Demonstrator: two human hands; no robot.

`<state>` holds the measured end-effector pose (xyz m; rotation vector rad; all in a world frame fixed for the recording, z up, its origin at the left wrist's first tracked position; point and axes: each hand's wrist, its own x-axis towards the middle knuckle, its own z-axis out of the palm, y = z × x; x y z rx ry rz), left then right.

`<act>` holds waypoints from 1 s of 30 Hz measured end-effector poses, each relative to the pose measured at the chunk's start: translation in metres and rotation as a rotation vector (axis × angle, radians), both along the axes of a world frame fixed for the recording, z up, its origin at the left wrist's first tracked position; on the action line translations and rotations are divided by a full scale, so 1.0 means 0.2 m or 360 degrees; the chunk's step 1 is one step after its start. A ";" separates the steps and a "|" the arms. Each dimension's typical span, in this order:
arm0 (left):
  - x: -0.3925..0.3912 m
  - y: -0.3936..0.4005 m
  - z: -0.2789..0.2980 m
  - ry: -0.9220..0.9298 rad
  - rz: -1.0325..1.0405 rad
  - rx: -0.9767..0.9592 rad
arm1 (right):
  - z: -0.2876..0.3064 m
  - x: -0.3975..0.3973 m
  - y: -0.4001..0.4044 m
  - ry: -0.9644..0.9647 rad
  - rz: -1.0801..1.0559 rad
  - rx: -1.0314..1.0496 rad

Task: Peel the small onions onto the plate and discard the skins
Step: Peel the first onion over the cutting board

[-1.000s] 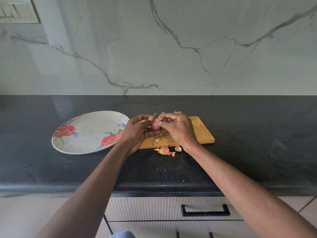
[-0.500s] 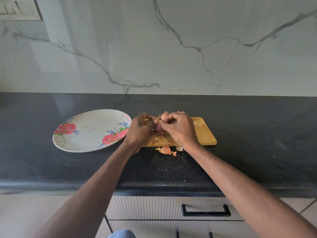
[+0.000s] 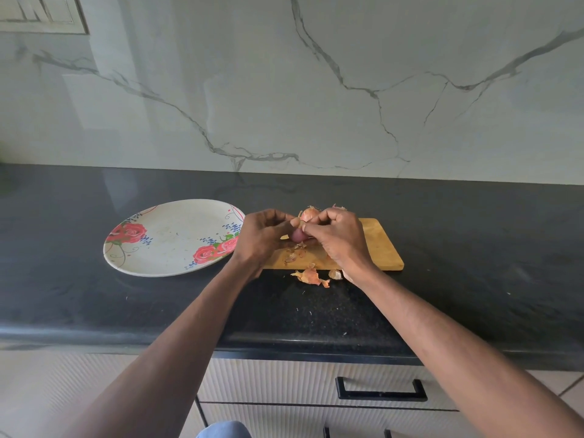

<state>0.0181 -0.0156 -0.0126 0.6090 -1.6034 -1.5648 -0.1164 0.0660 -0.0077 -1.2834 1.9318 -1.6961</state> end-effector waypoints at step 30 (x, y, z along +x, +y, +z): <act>0.00 -0.01 0.00 0.0015 0.0121 0.0001 | -0.04 -0.01 -0.02 0.0162 -0.0037 -0.0079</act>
